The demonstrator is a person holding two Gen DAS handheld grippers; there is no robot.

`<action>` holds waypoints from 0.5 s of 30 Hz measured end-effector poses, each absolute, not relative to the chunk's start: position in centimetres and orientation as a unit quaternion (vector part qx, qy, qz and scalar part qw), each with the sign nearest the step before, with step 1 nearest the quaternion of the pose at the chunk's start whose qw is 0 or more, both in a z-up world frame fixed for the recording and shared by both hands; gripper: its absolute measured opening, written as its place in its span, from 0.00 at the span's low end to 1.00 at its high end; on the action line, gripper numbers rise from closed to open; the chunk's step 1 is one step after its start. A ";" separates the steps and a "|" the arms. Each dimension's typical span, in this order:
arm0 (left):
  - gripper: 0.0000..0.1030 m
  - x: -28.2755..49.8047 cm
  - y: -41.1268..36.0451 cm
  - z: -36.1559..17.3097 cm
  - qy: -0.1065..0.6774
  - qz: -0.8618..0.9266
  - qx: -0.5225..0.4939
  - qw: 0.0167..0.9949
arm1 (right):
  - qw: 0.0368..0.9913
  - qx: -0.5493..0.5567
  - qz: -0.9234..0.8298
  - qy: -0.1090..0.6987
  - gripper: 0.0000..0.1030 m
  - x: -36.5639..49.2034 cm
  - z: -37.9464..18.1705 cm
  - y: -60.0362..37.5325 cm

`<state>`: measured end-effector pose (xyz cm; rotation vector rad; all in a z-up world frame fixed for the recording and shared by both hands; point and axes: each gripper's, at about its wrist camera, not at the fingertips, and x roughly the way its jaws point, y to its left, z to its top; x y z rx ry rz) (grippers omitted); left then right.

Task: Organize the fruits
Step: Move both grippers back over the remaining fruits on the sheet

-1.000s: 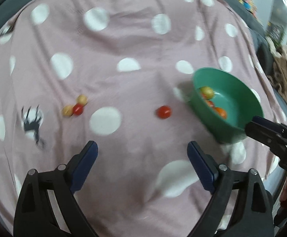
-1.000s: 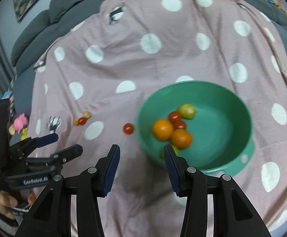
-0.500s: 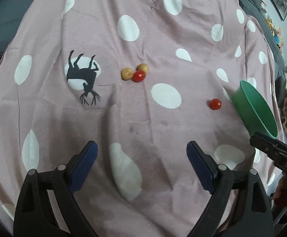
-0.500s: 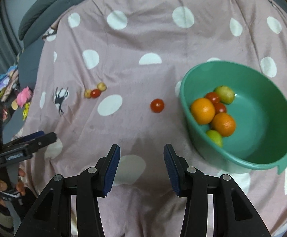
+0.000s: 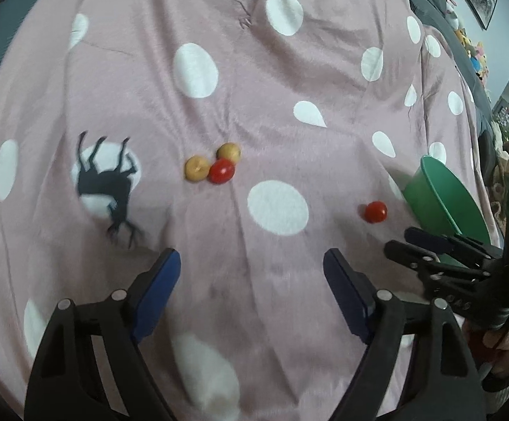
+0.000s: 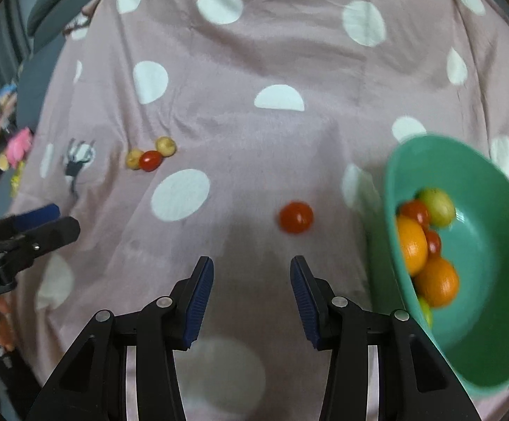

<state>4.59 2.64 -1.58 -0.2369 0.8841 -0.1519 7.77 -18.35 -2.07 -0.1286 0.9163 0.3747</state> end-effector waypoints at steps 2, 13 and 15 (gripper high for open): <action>0.80 5.5 2.6 -1.8 0.429 -0.076 -0.113 0.893 | 0.881 -0.082 0.159 0.437 0.45 8.6 -2.3 -17.4; 0.80 8.7 2.5 -2.9 0.439 -0.087 -0.107 0.888 | 0.867 -0.151 0.082 0.468 0.45 13.1 -4.3 -15.1; 0.79 9.0 2.7 -3.0 0.440 -0.087 -0.110 0.887 | 0.863 -0.129 0.094 0.479 0.43 13.4 -4.5 -15.5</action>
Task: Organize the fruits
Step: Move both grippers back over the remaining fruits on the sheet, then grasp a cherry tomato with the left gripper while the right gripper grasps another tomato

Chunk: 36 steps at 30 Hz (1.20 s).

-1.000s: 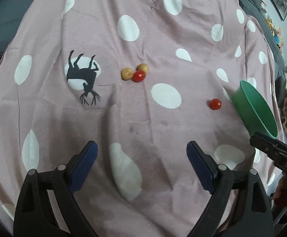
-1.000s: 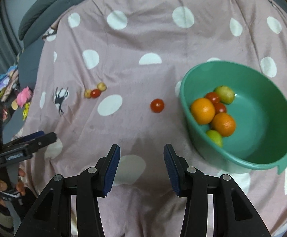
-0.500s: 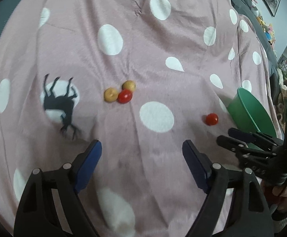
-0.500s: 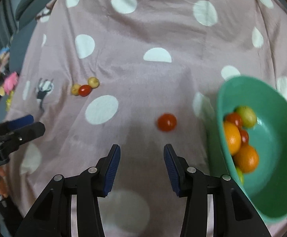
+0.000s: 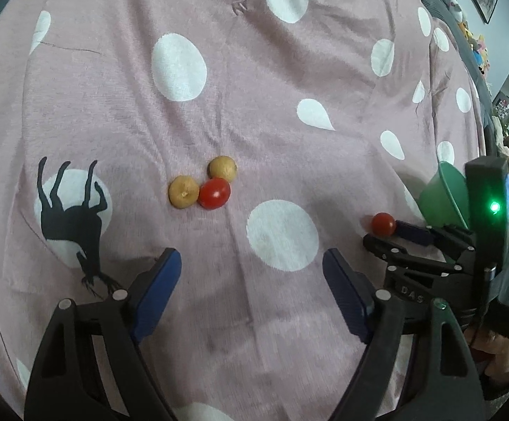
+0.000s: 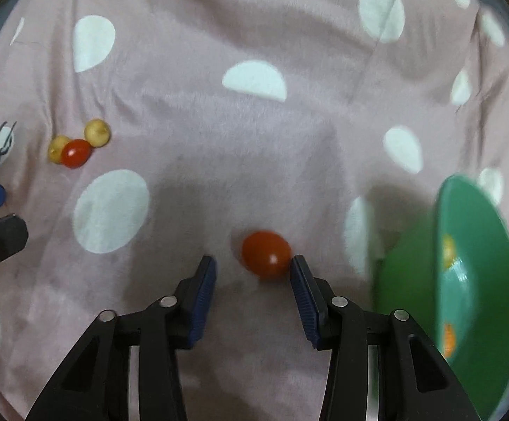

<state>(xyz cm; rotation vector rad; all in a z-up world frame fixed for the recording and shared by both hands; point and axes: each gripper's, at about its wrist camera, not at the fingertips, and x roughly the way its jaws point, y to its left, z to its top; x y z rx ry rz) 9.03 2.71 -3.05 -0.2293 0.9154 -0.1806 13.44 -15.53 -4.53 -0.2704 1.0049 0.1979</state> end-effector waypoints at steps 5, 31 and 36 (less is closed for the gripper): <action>0.69 10.2 3.3 -3.6 0.451 -0.079 -0.124 0.880 | 0.862 -0.092 0.117 0.484 0.27 13.7 -4.5 -16.5; 0.30 18.4 1.1 -6.5 0.495 0.007 -0.045 0.868 | 0.850 0.021 0.249 0.464 0.23 12.6 -3.8 -17.6; 0.24 18.5 0.9 -6.5 0.489 -0.004 -0.033 0.871 | 0.840 0.022 0.256 0.478 0.23 13.4 -4.2 -17.1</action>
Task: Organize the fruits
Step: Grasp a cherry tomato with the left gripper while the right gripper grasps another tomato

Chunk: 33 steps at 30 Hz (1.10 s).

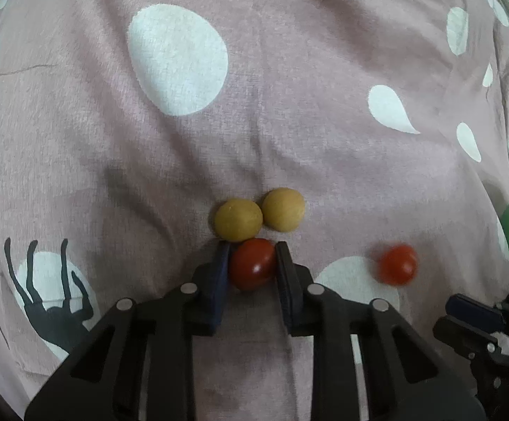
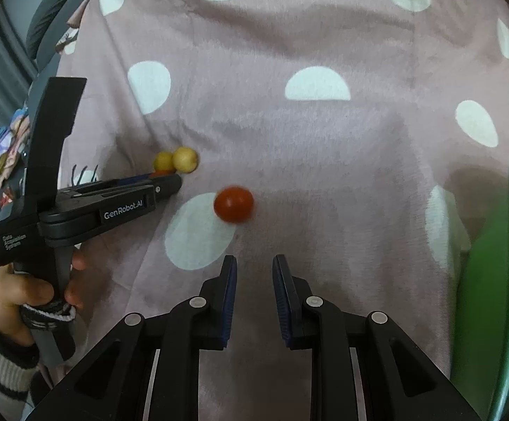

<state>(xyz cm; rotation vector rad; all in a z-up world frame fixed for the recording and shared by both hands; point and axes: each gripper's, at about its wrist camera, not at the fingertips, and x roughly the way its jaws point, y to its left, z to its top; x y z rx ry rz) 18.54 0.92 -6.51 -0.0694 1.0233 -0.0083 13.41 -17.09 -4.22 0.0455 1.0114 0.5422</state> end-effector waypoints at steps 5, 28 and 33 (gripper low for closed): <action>0.24 17.5 1.6 -5.9 0.480 -0.021 -0.048 0.876 | 0.838 -0.010 0.267 0.475 0.24 14.9 -3.7 -15.1; 0.24 15.5 6.1 -3.8 0.462 -0.027 -0.104 0.880 | 0.833 -0.066 0.308 0.455 0.25 20.8 -4.5 -6.0; 0.24 15.4 6.6 -3.7 0.461 -0.024 -0.110 0.880 | 0.836 -0.052 0.311 0.449 0.25 20.5 -4.5 -5.1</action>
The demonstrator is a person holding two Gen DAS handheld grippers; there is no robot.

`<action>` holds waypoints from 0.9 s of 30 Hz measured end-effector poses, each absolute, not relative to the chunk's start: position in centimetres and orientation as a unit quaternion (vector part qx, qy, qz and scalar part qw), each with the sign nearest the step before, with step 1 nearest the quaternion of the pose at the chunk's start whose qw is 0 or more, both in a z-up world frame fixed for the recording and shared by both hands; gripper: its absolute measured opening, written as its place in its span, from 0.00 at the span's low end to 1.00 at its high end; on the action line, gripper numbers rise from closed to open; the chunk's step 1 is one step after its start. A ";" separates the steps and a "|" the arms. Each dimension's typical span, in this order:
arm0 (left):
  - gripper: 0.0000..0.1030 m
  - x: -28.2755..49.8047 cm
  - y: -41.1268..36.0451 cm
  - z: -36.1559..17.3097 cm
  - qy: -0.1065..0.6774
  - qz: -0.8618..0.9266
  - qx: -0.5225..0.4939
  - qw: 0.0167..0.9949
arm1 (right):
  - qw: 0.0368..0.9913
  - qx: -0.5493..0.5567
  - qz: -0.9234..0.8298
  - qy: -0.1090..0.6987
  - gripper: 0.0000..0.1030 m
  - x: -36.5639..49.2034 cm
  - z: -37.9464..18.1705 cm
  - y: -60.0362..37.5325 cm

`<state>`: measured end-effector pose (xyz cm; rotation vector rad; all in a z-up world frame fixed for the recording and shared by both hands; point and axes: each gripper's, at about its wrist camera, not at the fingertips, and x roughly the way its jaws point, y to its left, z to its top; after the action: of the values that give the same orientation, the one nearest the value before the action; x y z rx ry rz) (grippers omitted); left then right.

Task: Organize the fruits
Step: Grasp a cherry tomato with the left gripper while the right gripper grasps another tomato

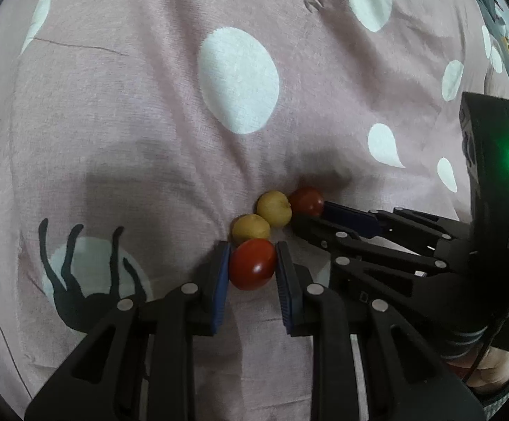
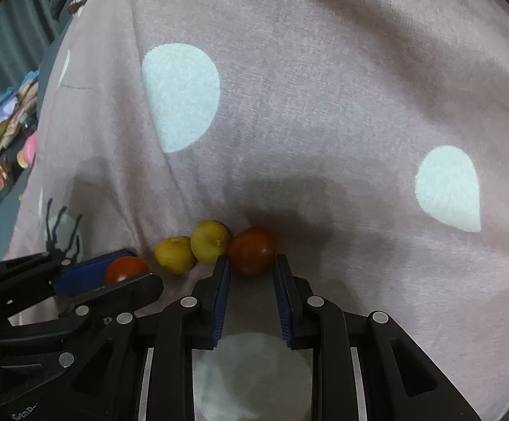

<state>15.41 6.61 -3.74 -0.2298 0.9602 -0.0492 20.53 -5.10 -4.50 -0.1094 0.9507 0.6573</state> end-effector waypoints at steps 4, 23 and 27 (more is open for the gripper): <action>0.24 14.8 6.9 -3.3 0.457 -0.025 -0.108 0.883 | 0.838 -0.058 0.311 0.444 0.25 20.7 -4.6 -4.2; 0.24 13.1 6.0 -2.3 0.449 -0.029 -0.104 0.887 | 0.850 -0.004 0.312 0.425 0.27 20.4 -3.2 -8.9; 0.24 11.8 4.7 -1.4 0.447 -0.041 -0.098 0.888 | 0.858 0.001 0.299 0.417 0.27 18.1 -1.0 -11.3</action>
<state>11.84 4.68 -1.39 -0.2035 0.9297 -0.0850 18.12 -11.30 -1.02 0.0031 0.8760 0.6274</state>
